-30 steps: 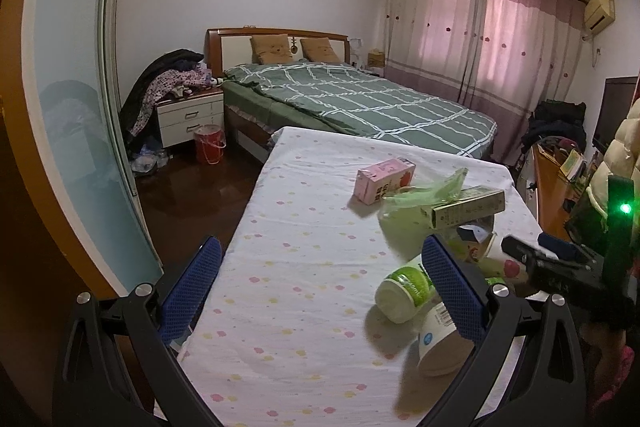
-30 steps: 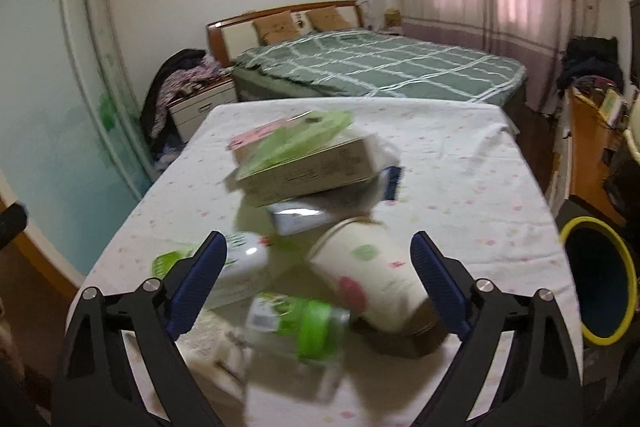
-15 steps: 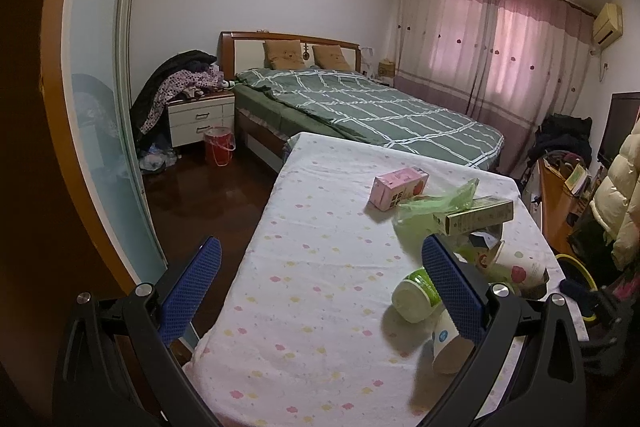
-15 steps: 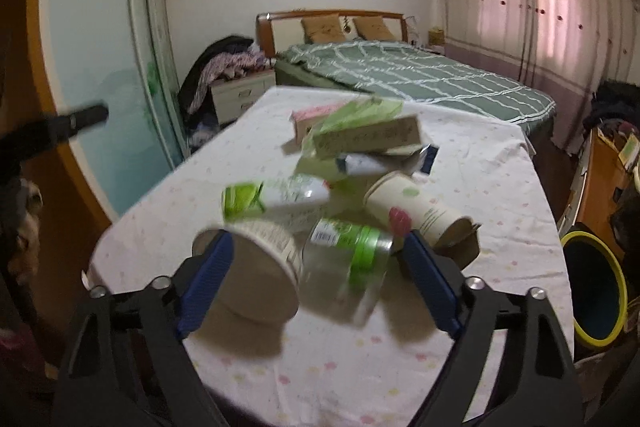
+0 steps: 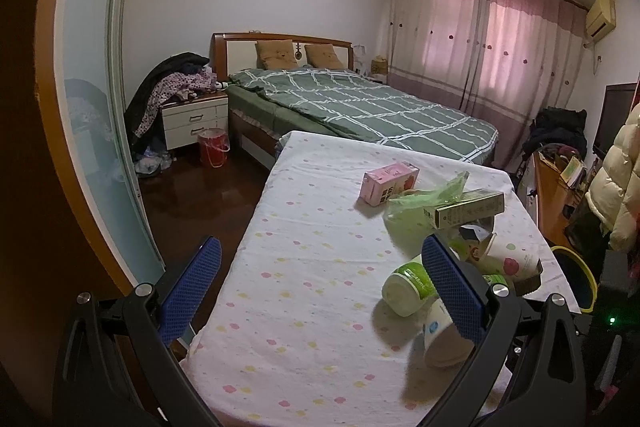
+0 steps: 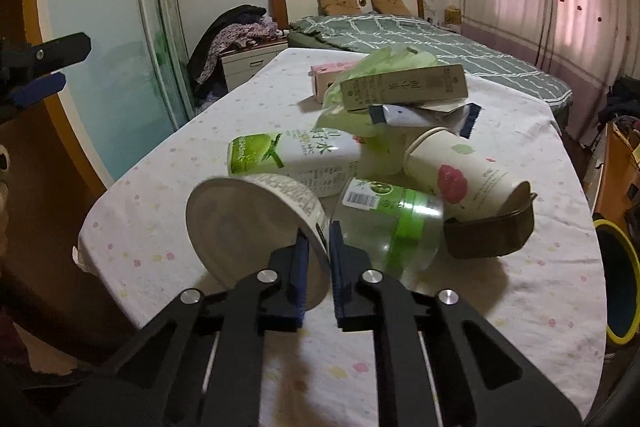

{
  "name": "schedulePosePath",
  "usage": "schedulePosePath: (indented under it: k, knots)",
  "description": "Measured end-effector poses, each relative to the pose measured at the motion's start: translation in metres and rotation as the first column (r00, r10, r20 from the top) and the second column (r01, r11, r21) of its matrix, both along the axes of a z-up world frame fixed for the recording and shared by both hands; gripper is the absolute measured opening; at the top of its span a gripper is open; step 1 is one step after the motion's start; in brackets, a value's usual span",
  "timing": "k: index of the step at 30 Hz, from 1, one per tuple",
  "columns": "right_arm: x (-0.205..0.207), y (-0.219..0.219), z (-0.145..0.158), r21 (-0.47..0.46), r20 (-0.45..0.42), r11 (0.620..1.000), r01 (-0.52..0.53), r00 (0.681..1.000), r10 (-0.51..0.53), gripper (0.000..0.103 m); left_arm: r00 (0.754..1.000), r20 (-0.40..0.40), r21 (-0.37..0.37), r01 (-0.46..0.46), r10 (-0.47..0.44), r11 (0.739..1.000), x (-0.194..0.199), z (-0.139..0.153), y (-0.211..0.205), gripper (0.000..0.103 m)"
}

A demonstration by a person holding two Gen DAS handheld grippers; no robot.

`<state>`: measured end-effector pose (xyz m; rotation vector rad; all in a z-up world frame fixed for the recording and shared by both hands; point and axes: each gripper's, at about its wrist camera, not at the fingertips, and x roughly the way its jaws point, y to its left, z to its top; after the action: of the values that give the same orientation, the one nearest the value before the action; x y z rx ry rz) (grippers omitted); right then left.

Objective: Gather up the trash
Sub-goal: 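Reach the right tool to the white round lid and grasp it, then carry the white lid with the right tool into the yellow bin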

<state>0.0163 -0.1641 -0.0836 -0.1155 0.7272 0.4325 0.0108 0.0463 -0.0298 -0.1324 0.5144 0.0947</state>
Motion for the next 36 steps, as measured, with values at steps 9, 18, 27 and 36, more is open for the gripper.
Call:
schedulePosePath:
  k: [9,18,27,36]
  knots:
    - [-0.005,-0.015,0.02,0.075,0.033,0.997,-0.004,0.999,0.001,0.005,1.0,-0.011,0.002,0.021,-0.021,1.0,0.007,-0.002,-0.008,0.099]
    - [0.003,-0.092,0.062,0.182,0.114,0.968,0.174,0.974,-0.196,0.005,0.995,-0.037,0.008,0.096,-0.095,0.995,0.018,-0.011,-0.033,0.099]
    - [0.035,-0.217,0.053,0.23,0.067,0.818,0.527,0.83,-0.554,0.006,0.981,-0.092,0.002,0.173,-0.172,0.985,0.044,-0.034,-0.066,0.099]
    - [0.073,-0.316,0.003,0.178,-0.056,0.608,0.774,0.624,-0.779,0.005,0.962,-0.129,0.007,0.245,-0.242,0.969,0.079,-0.055,-0.097,0.099]
